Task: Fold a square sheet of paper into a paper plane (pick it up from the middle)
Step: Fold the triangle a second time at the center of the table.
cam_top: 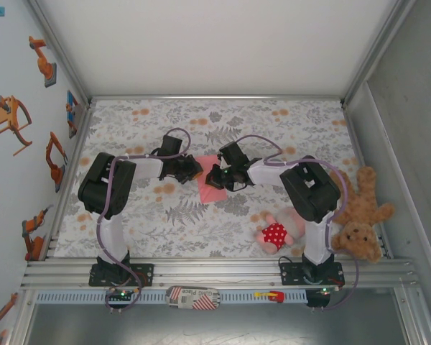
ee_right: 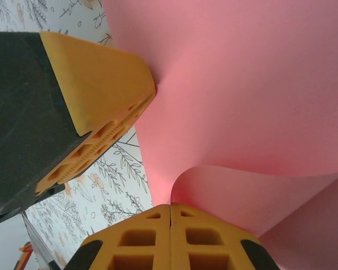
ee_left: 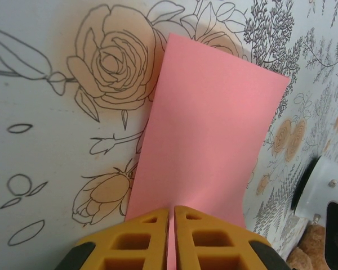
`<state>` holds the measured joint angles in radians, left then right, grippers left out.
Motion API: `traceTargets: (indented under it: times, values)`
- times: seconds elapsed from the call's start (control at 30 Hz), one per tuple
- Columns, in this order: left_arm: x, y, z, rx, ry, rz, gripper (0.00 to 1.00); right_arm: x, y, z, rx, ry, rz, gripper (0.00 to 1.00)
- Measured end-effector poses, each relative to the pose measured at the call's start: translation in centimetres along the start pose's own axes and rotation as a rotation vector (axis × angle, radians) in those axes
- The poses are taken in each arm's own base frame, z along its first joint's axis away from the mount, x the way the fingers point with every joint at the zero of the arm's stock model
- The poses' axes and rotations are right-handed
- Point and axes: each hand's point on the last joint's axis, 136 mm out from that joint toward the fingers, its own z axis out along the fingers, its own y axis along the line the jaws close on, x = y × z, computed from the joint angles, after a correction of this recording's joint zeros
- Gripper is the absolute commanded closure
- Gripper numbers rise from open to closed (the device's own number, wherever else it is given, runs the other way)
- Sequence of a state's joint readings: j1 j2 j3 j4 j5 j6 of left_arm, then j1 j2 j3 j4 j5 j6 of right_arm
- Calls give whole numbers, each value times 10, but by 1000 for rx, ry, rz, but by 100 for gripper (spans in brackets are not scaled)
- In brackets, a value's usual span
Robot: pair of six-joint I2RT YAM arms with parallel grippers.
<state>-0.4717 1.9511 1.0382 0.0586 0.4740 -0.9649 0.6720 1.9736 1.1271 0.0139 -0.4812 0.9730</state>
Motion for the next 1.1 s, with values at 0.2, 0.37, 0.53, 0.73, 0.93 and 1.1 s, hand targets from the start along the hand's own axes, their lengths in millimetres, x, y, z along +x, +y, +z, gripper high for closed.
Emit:
traceTargets:
  times: [0.2, 0.37, 0.53, 0.73, 0.93, 1.1]
  values:
    - [0, 0, 0, -3, 0, 0, 87, -2, 1, 0, -4, -8, -4, 100]
    - [0, 0, 0, -3, 0, 0, 87, -2, 1, 2, -7, -9, -1, 100]
    - [0, 0, 0, -3, 0, -1, 87, -2, -2, 4, -3, -5, 5, 100]
    - [0, 0, 0, -3, 0, -1, 87, -2, -3, 5, -1, -4, 6, 100]
    - [0, 0, 0, -4, 1, -1, 87, -1, -4, 6, 2, -2, 7, 100]
    - [0, 0, 0, -4, 1, -1, 87, -1, -5, 8, 1, -2, 18, 100]
